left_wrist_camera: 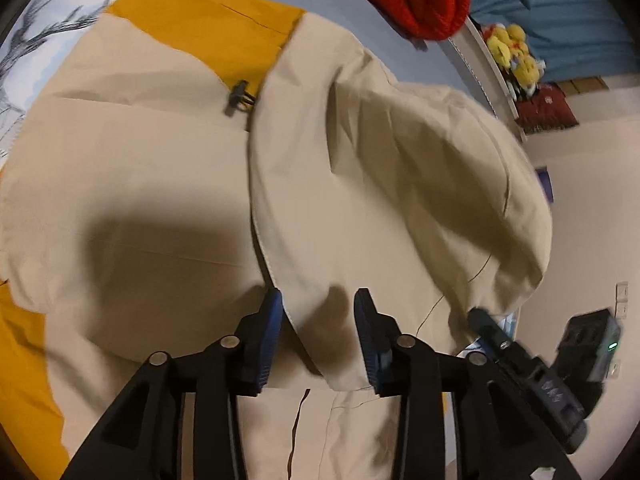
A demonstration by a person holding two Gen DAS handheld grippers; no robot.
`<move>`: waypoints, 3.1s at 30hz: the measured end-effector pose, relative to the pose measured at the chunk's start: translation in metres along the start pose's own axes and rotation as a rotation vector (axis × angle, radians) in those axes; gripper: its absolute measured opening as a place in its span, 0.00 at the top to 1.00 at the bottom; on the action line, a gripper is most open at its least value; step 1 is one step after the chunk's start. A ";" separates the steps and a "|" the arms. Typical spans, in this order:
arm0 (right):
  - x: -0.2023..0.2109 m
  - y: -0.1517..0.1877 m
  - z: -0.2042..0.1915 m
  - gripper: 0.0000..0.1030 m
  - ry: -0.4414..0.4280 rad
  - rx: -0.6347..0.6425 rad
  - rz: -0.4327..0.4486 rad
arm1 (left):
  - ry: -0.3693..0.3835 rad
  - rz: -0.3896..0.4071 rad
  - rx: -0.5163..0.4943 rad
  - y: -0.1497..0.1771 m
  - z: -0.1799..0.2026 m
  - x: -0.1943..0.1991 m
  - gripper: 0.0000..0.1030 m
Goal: Fold large clothes
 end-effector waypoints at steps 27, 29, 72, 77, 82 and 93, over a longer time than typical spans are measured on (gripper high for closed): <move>0.038 0.007 -0.029 0.44 0.051 0.101 0.164 | -0.191 -0.004 -0.110 0.002 0.001 -0.003 0.75; 0.041 -0.002 -0.035 0.28 0.016 0.118 0.198 | -0.214 -0.014 -0.050 0.002 -0.009 -0.003 0.73; 0.001 0.016 0.064 0.64 0.224 -0.319 0.117 | -0.260 -0.044 -0.388 0.068 0.040 -0.027 0.76; 0.016 0.013 0.052 0.64 0.236 -0.253 0.194 | -0.367 -0.086 -0.357 0.058 0.023 -0.043 0.78; -0.015 0.026 0.071 0.63 0.189 -0.359 0.032 | -0.415 -0.092 -0.402 0.065 0.034 -0.050 0.76; 0.029 0.018 0.031 0.61 0.283 -0.213 0.194 | -0.435 -0.121 -0.362 0.054 0.028 -0.047 0.72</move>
Point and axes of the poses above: each gripper's, at about its wrist camera, not at the fingertips, and x roughly against the way its jaws point, z to its right, y to its underside, the point moved 6 cm from there along -x, roughly the way its jaws point, and after that the axes turned 5 degrees about -y, right-handed, at the moved point
